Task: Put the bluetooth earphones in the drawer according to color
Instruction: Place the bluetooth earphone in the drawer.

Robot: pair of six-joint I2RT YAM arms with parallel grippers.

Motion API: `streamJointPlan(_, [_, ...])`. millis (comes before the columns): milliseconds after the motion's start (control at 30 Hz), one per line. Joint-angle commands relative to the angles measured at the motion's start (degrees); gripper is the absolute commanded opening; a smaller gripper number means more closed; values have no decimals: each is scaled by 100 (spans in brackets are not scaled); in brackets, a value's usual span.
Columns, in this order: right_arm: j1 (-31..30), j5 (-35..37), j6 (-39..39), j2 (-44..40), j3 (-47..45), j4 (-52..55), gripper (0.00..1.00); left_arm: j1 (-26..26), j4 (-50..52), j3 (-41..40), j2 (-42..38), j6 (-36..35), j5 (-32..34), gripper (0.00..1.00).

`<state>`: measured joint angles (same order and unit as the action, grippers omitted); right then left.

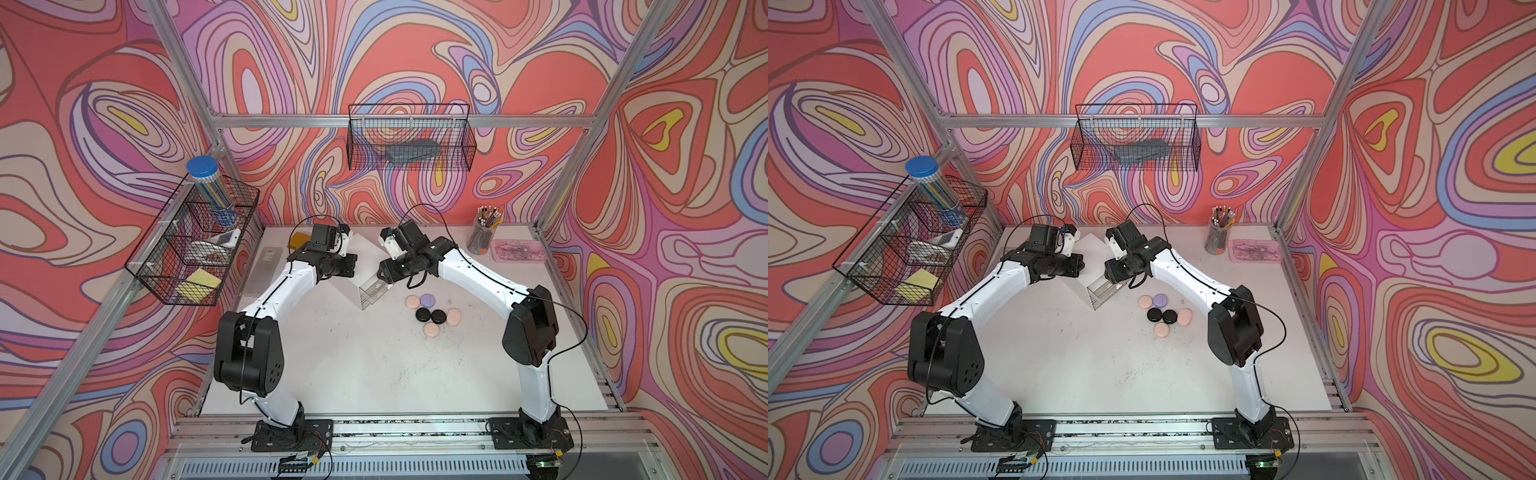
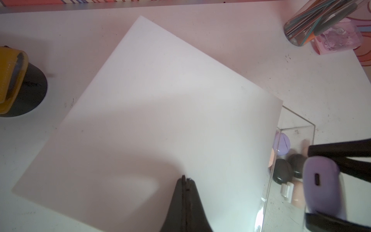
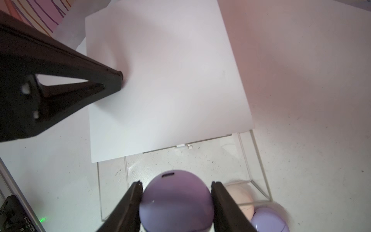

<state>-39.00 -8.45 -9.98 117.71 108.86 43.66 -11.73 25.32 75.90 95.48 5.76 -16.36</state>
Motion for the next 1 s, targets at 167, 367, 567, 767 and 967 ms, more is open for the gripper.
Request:
streamJointPlan(167, [-37, -61, -75, 129, 19, -317, 40, -49, 614, -54, 225, -79, 28, 0])
streamJointPlan(367, [-55, -102, -79, 222, 31, -321, 42, -49, 608, -49, 225, -91, 39, 0])
streamJointPlan(567, [-69, -116, -90, 253, -77, -373, 46, -49, 621, -49, 228, -99, 39, 0])
streamJointPlan(767, [-63, -114, -107, 252, -143, -425, 61, -49, 623, -52, 233, -101, 32, 0])
streamJointPlan(967, [-63, -74, -123, 217, -173, -471, 72, -49, 632, -49, 233, -109, 37, 0])
